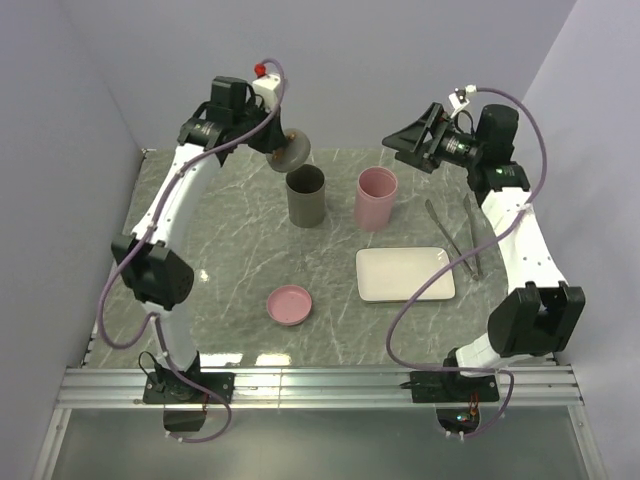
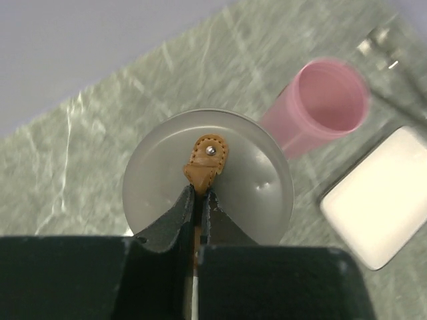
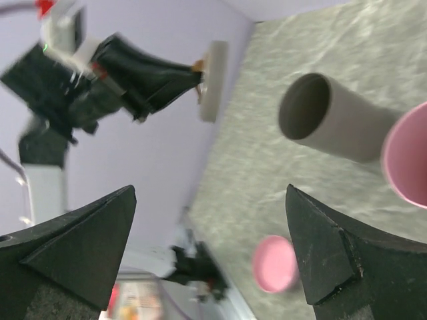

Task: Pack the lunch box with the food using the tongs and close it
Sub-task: Close the box lid on the packing box.

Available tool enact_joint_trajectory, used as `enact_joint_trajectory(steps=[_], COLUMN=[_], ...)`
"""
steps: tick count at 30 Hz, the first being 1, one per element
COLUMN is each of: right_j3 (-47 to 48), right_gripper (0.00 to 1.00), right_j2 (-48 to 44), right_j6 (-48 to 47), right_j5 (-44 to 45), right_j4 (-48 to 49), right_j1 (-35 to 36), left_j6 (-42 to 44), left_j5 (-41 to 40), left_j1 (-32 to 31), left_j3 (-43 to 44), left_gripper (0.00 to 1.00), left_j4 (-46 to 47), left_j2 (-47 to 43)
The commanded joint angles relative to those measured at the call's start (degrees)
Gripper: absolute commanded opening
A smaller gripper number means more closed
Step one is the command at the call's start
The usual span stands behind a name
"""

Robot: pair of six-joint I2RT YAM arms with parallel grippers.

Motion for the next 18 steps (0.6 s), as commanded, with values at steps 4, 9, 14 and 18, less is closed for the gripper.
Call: enact_joint_trajectory(steps=[4, 9, 14, 18], right_j3=[9.1, 11.4, 7.6, 7.6], right_gripper=[1.00, 1.00, 1.00, 1.00], right_j2=[-5.0, -7.4, -11.7, -12.3], right_j6=[-26.8, -35.7, -36.8, -37.8], right_j5=[8.2, 12.9, 15.4, 15.4], right_j4=[-23.9, -30.3, -27.6, -29.0], right_j1=[0.1, 0.1, 0.1, 0.1], left_j6=[5.8, 7.2, 7.3, 8.0], left_j5=[-6.8, -5.6, -6.3, -7.0], left_j1=[-1.8, -2.9, -5.1, -6.1], left_j3=[10.3, 8.5, 8.9, 9.6], left_gripper=[0.08, 0.11, 0.09, 0.10], left_j4=[-9.0, -7.0, -7.2, -7.3], left_j2=[7.9, 9.8, 12.3, 14.1])
